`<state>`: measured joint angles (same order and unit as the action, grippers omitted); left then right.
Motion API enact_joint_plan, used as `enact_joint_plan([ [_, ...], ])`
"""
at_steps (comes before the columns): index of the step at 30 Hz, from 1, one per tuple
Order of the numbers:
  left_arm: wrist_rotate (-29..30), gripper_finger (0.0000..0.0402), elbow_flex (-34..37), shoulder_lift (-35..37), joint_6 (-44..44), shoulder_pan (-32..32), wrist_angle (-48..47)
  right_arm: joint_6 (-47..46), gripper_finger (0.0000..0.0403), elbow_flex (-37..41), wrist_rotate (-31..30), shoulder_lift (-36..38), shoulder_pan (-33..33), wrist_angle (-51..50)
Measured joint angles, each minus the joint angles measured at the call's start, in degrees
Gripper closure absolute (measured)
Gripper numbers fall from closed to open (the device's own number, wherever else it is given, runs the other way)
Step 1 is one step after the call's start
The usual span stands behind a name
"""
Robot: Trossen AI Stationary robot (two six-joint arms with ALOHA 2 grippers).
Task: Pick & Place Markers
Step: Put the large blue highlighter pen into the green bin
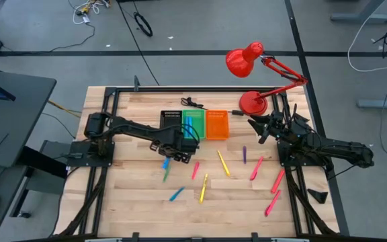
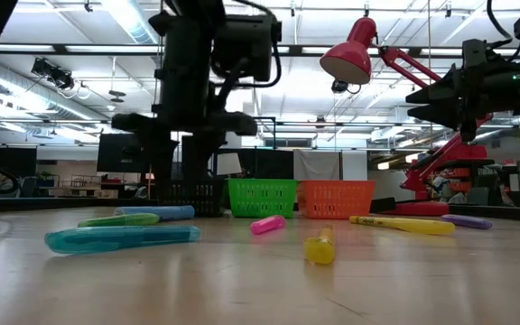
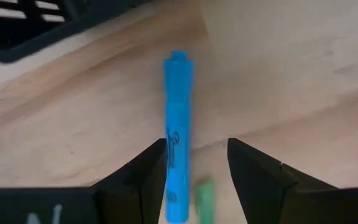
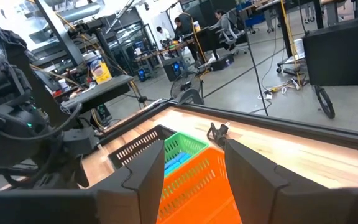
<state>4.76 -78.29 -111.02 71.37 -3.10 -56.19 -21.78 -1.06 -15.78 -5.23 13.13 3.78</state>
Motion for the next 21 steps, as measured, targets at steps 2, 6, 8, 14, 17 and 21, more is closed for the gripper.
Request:
enact_joint_plan([
  [2,0.12,0.0227,1.10,-0.04,0.22,0.01,0.92,0.00,0.0233,0.00,-0.02,-0.02,0.02,0.01],
  [6,-0.27,0.0227,2.85,-0.04,0.31,-0.04,1.40,0.00,0.0233,-0.02,-0.02,-0.02,0.01,-0.02],
  [8,-0.66,0.0227,3.99,-0.04,0.34,-0.02,2.88,0.00,0.0233,-0.01,-0.01,-0.01,0.00,0.02],
  [14,-1.60,0.0227,5.67,-0.04,0.37,0.09,5.33,0.00,0.0233,-0.02,-0.02,0.00,0.00,-0.01],
  [17,-1.55,0.0230,5.65,-0.04,0.31,0.37,5.39,0.00,0.0233,-0.01,-0.02,0.00,0.00,-0.01],
  [21,-1.35,0.0267,5.65,-0.04,0.00,0.85,5.79,0.00,0.0233,-0.01,-0.02,0.00,-0.01,-0.01],
])
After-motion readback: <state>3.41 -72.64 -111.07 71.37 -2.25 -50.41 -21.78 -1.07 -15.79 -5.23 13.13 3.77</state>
